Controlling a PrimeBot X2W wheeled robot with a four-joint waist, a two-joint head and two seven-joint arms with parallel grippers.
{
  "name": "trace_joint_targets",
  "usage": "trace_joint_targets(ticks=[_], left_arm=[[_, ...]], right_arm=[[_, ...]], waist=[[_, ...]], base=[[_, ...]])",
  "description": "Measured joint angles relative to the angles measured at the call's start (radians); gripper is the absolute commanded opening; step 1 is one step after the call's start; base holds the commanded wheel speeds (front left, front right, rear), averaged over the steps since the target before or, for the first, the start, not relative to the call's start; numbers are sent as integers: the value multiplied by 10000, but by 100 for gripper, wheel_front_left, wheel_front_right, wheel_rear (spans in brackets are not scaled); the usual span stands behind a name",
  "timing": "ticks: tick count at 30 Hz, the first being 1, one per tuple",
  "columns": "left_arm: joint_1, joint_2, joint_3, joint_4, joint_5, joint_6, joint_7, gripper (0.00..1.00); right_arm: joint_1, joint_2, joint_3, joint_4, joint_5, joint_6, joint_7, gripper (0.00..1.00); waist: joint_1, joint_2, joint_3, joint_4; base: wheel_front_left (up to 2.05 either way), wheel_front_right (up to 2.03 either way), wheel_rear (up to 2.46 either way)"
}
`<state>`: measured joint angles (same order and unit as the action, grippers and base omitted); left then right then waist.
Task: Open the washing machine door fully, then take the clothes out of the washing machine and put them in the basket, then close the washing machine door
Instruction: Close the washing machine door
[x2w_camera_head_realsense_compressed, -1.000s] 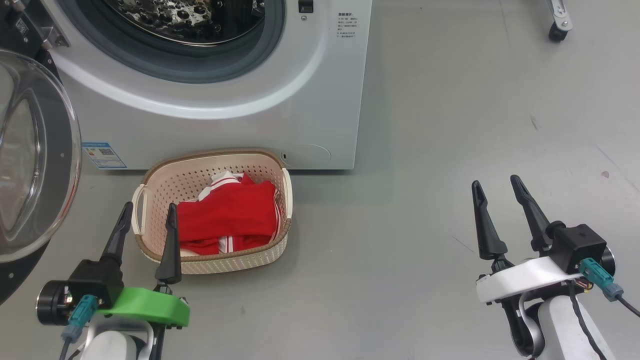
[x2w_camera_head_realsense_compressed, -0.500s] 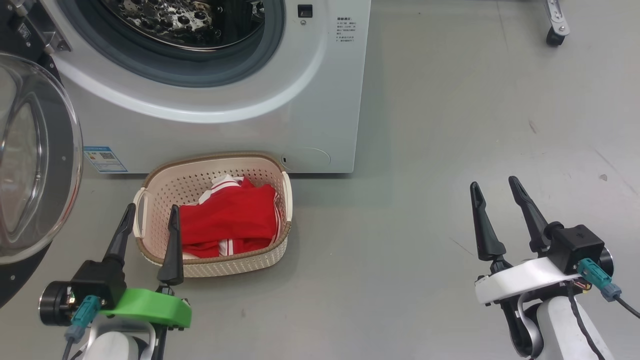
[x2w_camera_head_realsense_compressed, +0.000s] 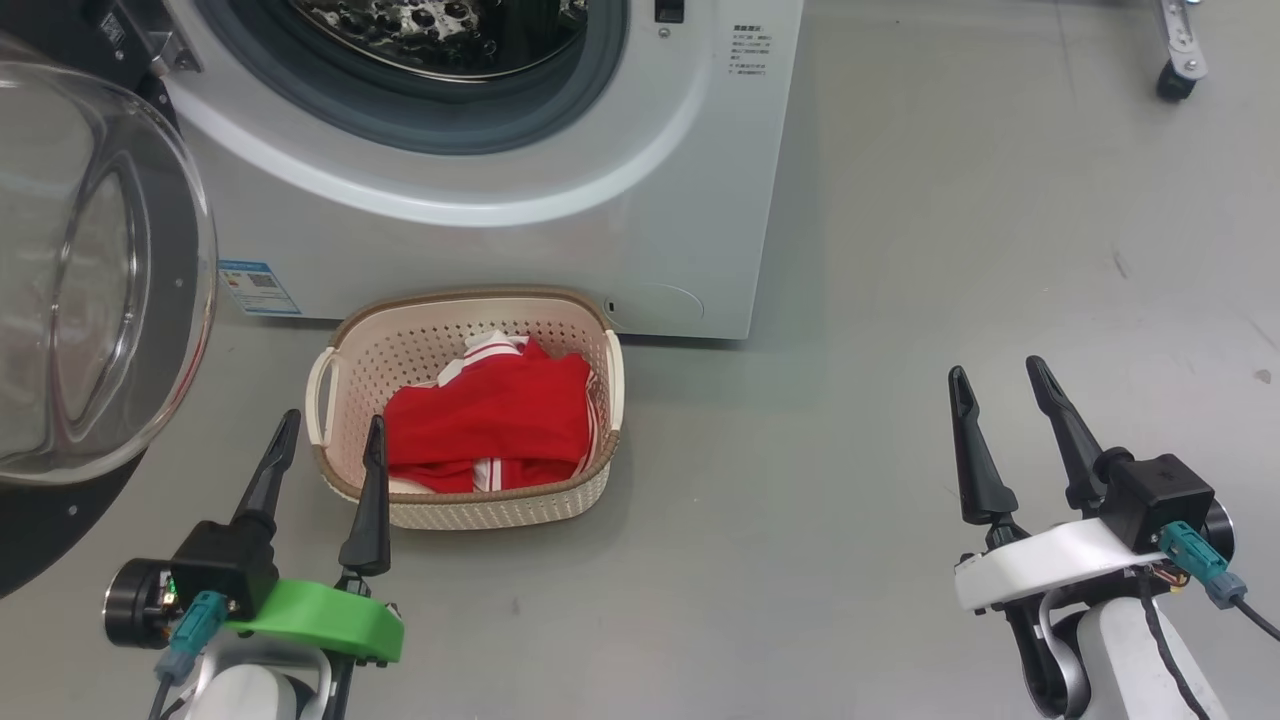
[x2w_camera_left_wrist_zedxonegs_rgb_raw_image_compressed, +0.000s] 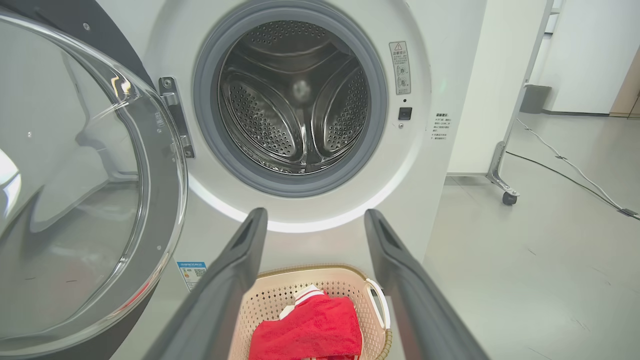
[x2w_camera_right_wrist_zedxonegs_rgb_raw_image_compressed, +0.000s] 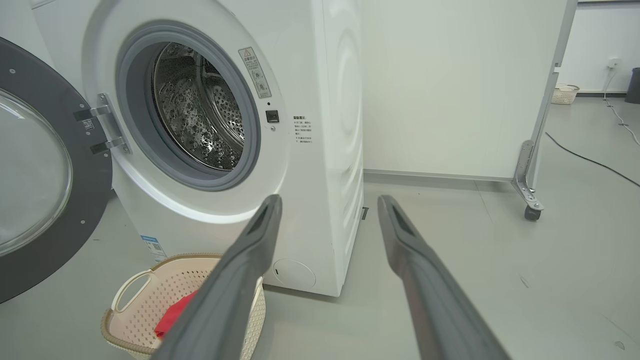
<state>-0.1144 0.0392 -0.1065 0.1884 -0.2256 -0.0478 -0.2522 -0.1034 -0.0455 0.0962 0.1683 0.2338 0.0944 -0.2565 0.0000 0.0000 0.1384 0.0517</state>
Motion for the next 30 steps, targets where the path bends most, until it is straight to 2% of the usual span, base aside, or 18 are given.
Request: trace_joint_targets(ticks=[12,30], left_arm=[[-1,-2,-86,2,-2,90,0,100],[4,-4,-205,-6,-105,341,0,100]], right_arm=[[93,0,59,-63,-59,12,0,100],[92,-35,395,-12,-151,148,0,100]], waist=[[0,0,152,1164],[0,0,123,3504]], base=[[0,0,0],[0,0,0]])
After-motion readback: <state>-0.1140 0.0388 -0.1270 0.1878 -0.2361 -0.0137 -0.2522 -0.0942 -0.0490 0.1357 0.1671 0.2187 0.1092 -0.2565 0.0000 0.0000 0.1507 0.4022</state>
